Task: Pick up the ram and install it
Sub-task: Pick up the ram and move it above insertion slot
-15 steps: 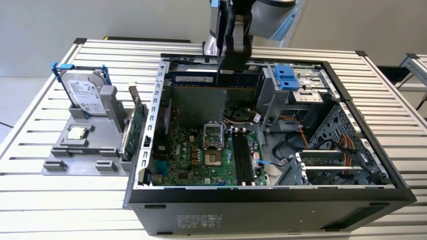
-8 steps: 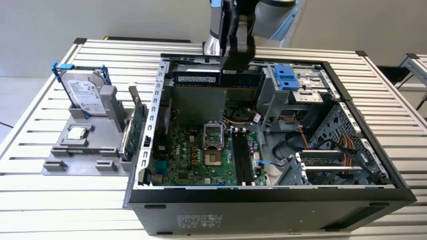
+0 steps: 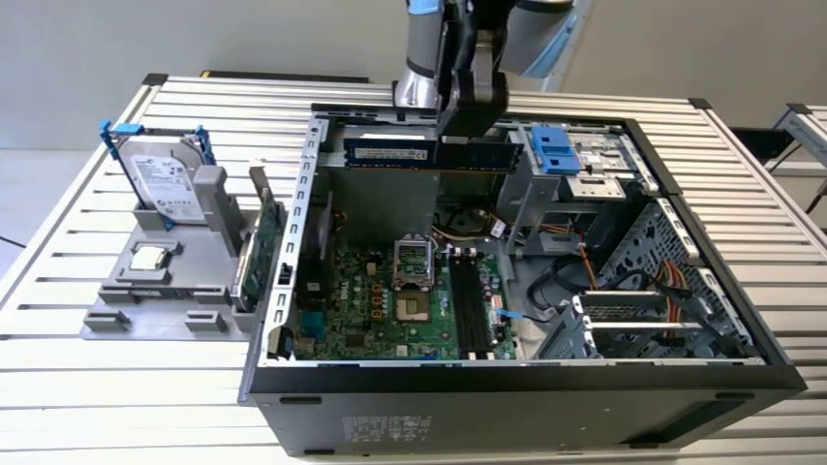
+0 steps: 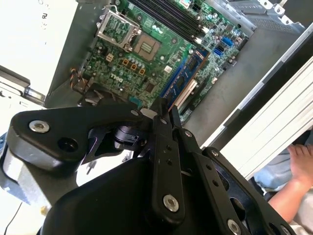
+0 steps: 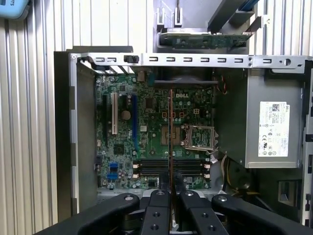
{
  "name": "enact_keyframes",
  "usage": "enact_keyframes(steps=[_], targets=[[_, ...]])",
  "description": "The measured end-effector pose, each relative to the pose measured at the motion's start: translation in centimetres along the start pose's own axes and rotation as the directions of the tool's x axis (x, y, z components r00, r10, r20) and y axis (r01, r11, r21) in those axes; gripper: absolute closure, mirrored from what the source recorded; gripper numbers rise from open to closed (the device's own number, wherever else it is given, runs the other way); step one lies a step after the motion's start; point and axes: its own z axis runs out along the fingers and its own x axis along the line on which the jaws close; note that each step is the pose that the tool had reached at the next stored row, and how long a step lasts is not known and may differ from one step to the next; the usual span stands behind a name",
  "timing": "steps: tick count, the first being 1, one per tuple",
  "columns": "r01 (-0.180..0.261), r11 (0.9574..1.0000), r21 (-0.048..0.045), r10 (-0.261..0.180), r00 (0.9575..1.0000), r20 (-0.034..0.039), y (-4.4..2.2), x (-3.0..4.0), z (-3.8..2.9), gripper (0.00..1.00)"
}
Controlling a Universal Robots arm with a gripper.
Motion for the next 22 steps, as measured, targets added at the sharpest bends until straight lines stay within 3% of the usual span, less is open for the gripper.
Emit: enact_keyframes(steps=[22], targets=[[-0.054,0.9986,0.0003,0.054,0.9986,0.0005,-2.7,-0.04,0.01,1.0]])
